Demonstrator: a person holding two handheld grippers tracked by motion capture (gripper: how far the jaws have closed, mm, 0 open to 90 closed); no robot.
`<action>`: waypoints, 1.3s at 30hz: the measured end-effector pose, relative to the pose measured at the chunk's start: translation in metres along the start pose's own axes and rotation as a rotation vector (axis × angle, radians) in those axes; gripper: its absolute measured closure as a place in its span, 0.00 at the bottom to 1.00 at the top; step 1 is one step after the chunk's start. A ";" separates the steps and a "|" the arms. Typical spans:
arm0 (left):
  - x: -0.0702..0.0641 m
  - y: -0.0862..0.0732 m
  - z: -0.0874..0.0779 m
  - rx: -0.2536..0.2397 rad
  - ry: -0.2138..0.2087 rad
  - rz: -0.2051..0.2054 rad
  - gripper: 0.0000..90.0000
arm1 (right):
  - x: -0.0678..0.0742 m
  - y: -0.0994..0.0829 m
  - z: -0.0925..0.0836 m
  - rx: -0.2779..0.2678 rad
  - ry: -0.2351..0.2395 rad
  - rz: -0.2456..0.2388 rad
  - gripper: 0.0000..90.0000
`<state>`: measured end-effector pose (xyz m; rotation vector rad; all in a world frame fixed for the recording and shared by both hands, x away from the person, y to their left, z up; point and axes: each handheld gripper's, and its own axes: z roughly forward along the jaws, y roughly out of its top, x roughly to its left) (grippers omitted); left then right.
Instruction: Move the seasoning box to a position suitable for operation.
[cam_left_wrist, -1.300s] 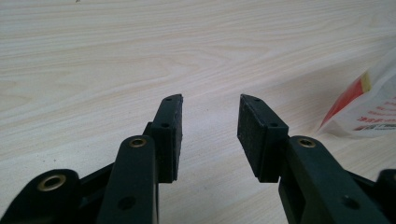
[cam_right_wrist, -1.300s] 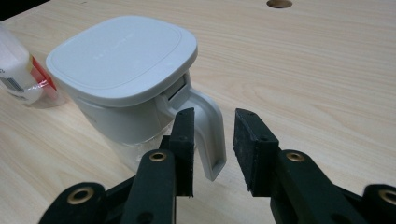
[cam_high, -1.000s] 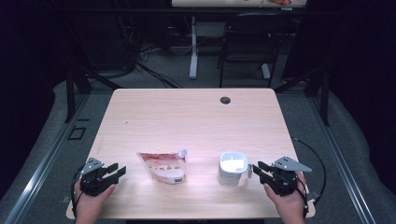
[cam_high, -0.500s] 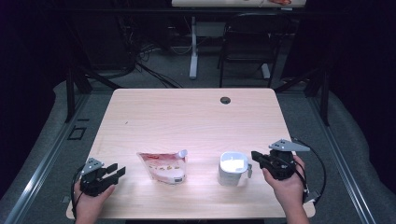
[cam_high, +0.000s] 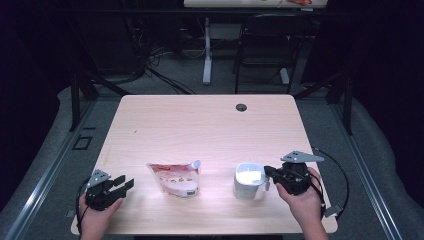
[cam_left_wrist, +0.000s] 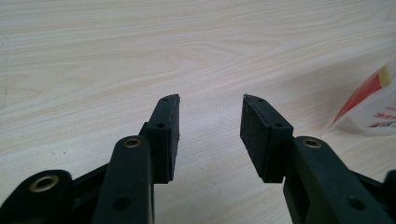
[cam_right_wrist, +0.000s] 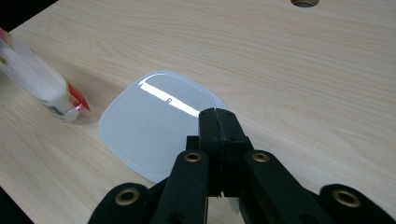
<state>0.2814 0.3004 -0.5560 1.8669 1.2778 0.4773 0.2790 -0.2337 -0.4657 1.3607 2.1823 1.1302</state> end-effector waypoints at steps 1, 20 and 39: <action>0.000 0.000 0.000 0.001 -0.001 0.000 0.64 | 0.000 0.000 0.002 0.003 -0.001 -0.002 1.00; 0.000 0.000 0.000 0.002 -0.005 0.002 0.64 | 0.001 -0.004 0.007 0.017 0.011 0.003 1.00; 0.001 0.000 -0.001 -0.008 -0.003 -0.003 0.64 | -0.001 -0.006 0.007 0.001 0.023 0.018 1.00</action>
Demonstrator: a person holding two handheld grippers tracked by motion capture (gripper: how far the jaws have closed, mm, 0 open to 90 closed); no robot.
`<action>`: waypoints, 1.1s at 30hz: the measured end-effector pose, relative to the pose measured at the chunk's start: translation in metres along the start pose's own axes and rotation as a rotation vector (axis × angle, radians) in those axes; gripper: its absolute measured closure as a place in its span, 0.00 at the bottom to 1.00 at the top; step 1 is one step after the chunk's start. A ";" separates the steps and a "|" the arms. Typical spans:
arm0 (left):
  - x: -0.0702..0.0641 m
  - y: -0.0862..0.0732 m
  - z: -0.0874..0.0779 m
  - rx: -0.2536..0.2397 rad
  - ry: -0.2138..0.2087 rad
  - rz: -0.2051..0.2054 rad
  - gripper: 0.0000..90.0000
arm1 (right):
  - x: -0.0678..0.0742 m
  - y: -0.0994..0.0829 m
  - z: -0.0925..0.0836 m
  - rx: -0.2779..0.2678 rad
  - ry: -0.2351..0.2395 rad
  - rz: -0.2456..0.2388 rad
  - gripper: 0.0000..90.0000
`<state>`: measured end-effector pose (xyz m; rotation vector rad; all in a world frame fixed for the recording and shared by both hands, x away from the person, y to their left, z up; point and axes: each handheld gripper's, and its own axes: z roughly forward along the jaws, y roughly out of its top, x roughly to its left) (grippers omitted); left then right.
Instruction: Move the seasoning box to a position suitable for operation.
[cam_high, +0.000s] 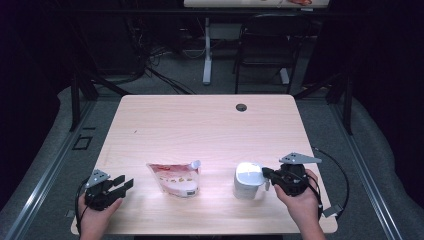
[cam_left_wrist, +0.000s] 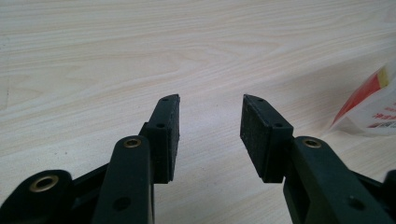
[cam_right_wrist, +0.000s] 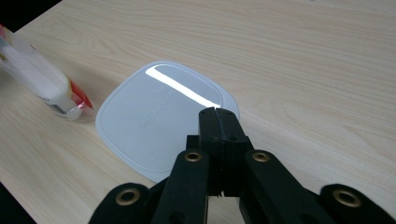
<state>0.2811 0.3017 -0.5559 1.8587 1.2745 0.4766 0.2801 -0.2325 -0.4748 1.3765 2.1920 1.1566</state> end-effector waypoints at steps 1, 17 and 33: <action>0.000 0.000 0.000 -0.001 0.000 0.000 0.64 | 0.000 0.000 0.000 -0.004 0.003 0.002 1.00; 0.000 0.000 0.000 0.000 0.001 0.000 0.64 | -0.003 -0.002 0.000 -0.021 0.018 0.025 1.00; 0.000 0.000 -0.001 0.002 0.004 -0.002 0.64 | -0.005 -0.004 0.000 -0.023 0.027 0.037 1.00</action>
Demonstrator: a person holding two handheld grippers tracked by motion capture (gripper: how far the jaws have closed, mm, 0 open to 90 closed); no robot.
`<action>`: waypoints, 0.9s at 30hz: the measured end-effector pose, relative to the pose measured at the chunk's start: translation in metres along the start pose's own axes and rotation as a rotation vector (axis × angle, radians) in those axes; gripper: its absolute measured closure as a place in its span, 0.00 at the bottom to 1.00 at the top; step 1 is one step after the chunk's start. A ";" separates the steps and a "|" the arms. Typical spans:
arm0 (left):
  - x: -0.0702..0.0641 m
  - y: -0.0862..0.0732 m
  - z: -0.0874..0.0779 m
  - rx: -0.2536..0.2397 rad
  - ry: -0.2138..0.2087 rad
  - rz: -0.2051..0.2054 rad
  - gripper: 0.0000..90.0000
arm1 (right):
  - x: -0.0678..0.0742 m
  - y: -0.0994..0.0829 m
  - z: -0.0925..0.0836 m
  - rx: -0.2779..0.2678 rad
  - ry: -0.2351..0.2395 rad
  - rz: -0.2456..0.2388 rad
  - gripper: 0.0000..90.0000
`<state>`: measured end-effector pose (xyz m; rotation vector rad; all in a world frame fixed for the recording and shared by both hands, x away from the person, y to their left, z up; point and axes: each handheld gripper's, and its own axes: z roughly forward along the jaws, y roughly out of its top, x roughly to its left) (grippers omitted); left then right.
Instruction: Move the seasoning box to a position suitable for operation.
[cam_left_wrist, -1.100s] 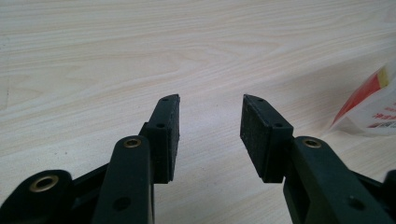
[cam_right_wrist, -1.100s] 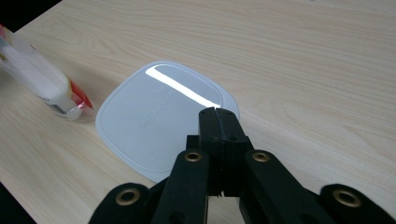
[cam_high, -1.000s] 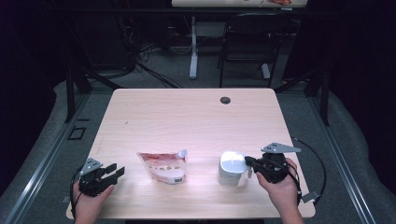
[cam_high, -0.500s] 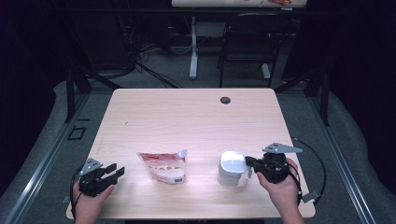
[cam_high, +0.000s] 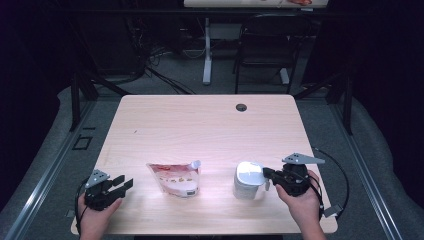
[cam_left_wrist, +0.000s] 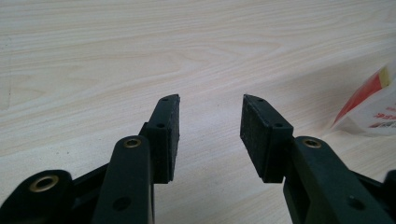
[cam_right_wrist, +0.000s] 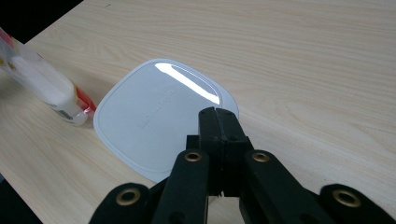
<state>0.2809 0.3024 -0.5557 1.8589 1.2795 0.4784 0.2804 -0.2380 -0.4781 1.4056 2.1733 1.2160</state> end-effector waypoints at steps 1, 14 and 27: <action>0.000 0.000 0.000 0.000 0.000 -0.001 0.64 | 0.000 0.000 0.000 -0.003 0.000 0.002 1.00; 0.000 0.000 0.000 0.000 0.000 0.001 0.64 | -0.003 -0.002 0.000 -0.009 0.010 0.023 1.00; 0.000 0.000 0.001 0.002 0.000 0.003 0.64 | -0.005 -0.003 -0.001 -0.016 0.024 0.038 1.00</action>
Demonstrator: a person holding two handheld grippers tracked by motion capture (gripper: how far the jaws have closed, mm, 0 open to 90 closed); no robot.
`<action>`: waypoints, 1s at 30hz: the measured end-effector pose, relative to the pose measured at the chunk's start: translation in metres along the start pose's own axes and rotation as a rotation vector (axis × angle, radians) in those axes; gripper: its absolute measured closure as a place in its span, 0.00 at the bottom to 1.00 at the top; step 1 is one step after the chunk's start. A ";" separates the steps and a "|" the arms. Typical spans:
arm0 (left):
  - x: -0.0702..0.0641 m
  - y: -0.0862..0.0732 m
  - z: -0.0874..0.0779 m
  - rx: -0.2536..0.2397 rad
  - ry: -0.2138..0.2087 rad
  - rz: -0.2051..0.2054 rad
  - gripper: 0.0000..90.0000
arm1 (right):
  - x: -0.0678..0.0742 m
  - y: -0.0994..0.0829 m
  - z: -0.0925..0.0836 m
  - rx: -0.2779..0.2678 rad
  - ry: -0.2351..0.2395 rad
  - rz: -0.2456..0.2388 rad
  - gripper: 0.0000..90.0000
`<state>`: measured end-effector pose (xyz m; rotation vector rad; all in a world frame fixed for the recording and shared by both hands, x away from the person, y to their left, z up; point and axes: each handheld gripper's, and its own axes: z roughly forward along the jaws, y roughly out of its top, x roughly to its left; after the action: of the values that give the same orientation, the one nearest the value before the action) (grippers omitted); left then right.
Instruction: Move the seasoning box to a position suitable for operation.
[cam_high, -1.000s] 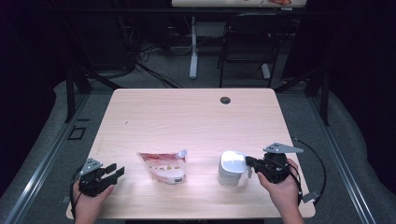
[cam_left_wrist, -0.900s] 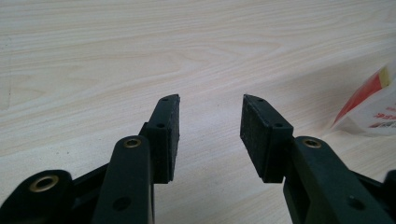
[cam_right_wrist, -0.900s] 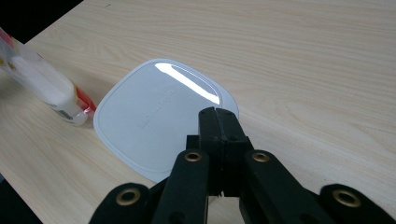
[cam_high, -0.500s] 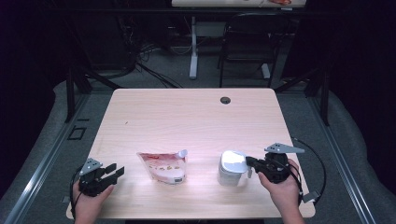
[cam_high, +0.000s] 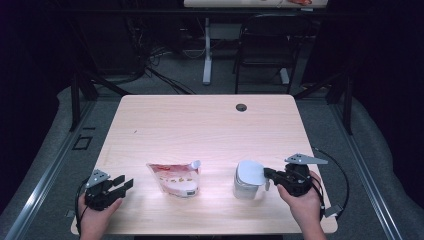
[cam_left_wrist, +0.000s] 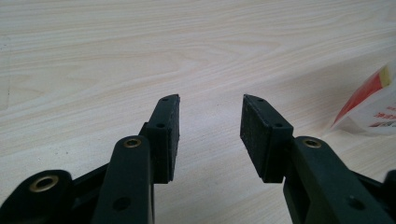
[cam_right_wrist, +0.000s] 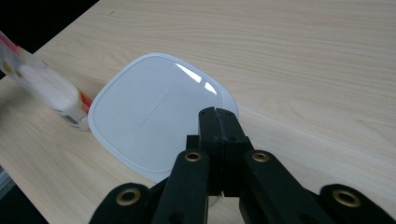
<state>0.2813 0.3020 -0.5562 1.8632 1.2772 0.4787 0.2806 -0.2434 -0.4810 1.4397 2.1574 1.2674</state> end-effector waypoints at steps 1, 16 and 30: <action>0.000 0.000 0.000 0.000 0.000 0.000 0.64 | 0.000 0.000 0.000 0.000 0.000 0.000 1.00; 0.000 0.000 0.001 0.002 -0.003 -0.001 0.64 | -0.007 -0.006 0.000 0.015 -0.023 0.034 1.00; 0.001 0.000 0.000 0.003 0.000 -0.006 0.64 | -0.017 -0.014 0.006 0.031 0.008 0.099 1.00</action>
<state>0.2815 0.3024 -0.5567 1.8607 1.2840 0.4737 0.2836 -0.2571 -0.4995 1.5737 2.1442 1.2805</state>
